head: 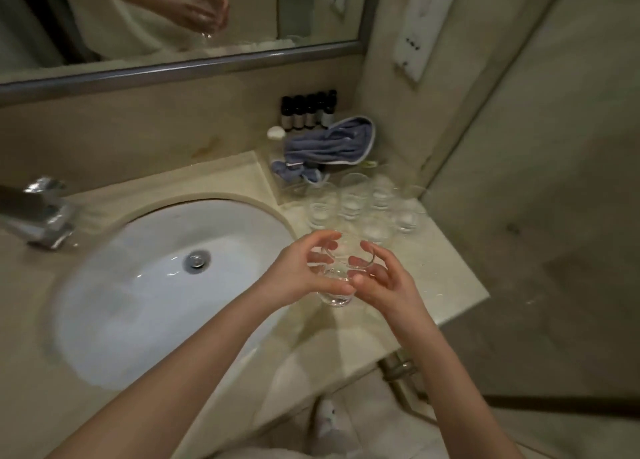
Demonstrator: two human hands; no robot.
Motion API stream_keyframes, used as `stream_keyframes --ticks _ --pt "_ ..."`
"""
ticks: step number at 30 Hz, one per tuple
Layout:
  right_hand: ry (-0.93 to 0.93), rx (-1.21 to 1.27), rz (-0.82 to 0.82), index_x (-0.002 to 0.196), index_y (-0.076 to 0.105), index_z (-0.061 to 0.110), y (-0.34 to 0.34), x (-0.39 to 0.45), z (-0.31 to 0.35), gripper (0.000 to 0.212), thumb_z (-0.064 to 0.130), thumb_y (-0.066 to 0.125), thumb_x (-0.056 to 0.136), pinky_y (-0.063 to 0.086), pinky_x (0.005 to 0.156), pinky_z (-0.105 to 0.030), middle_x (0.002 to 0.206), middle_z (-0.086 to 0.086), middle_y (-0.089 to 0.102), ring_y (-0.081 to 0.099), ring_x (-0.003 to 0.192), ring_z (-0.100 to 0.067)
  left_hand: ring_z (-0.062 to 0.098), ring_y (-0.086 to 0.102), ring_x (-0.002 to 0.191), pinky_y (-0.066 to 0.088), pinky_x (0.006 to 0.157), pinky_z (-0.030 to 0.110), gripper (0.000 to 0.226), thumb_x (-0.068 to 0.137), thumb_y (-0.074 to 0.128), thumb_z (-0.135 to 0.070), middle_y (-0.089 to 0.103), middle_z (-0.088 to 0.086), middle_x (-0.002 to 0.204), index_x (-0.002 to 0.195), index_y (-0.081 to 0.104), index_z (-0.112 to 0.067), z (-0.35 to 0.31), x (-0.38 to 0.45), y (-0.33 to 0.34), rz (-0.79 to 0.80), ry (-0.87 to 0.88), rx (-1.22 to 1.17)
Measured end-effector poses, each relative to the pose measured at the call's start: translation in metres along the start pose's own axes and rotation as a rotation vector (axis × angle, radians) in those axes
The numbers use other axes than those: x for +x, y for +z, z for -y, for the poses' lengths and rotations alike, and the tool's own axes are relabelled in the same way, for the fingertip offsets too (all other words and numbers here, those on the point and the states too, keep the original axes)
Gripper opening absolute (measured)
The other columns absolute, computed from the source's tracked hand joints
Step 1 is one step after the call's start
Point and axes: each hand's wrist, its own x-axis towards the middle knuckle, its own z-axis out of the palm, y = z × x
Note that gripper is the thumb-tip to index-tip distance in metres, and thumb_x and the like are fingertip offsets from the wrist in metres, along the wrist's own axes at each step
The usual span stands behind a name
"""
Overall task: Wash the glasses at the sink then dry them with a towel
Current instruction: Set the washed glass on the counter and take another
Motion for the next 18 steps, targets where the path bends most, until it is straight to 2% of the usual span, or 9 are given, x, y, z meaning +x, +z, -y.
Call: stream_keyframes --ticks 4,8,11,14,16,18 --pt "-0.040 -0.066 -0.079 0.121 0.056 0.033 -0.060 0.002 0.006 0.064 0.013 0.085 0.067 0.055 0.079 -0.025 0.120 -0.003 0.062 0.068 0.097 -0.016 -0.008 0.054 0.112 0.047 0.090 0.014 0.079 0.061 0.092 -0.015 0.060 -0.012 0.120 0.127 0.054 -0.033 -0.020 0.035 0.049 0.052 0.064 0.122" --pt "-0.041 -0.133 -0.126 0.116 0.055 0.034 -0.107 0.010 0.001 0.063 0.002 0.082 0.069 0.055 0.084 -0.027 0.115 0.002 0.063 0.066 0.101 -0.015 0.005 0.056 0.113 0.049 0.096 0.024 0.080 0.061 0.092 -0.017 0.060 -0.006 0.121 0.131 0.054 -0.027 -0.026 0.067 0.087 0.079 0.107 0.273" --pt "-0.045 -0.206 -0.157 0.114 0.055 0.035 -0.132 0.020 -0.007 0.065 0.003 0.085 0.065 0.054 0.088 -0.028 0.112 0.006 0.064 0.062 0.106 -0.015 0.011 0.057 0.108 0.051 0.093 0.026 0.083 0.058 0.094 -0.018 0.056 0.002 0.119 0.132 0.055 -0.022 -0.025 0.089 0.109 0.077 0.134 0.382" --pt "-0.034 -0.261 -0.171 0.117 0.053 0.028 -0.148 0.032 -0.011 0.068 0.004 0.087 0.064 0.053 0.088 -0.025 0.112 0.007 0.062 0.060 0.106 -0.012 0.017 0.058 0.106 0.051 0.093 0.036 0.087 0.054 0.096 -0.024 0.059 0.004 0.115 0.131 0.057 -0.014 -0.024 0.110 0.126 0.065 0.157 0.501" --pt "-0.029 -0.289 -0.170 0.119 0.051 0.024 -0.157 0.041 -0.011 0.068 0.002 0.086 0.065 0.053 0.085 -0.017 0.111 0.006 0.061 0.060 0.102 -0.009 0.018 0.058 0.106 0.050 0.094 0.037 0.087 0.054 0.095 -0.025 0.062 0.005 0.116 0.131 0.057 -0.011 -0.026 0.121 0.134 0.065 0.159 0.538" --pt "-0.023 -0.325 -0.174 0.123 0.051 0.019 -0.165 0.049 -0.012 0.070 0.002 0.085 0.065 0.053 0.086 -0.018 0.114 0.002 0.060 0.060 0.103 -0.012 0.019 0.059 0.108 0.048 0.096 0.034 0.087 0.055 0.095 -0.022 0.063 0.007 0.119 0.131 0.056 -0.007 -0.027 0.131 0.139 0.056 0.160 0.560"
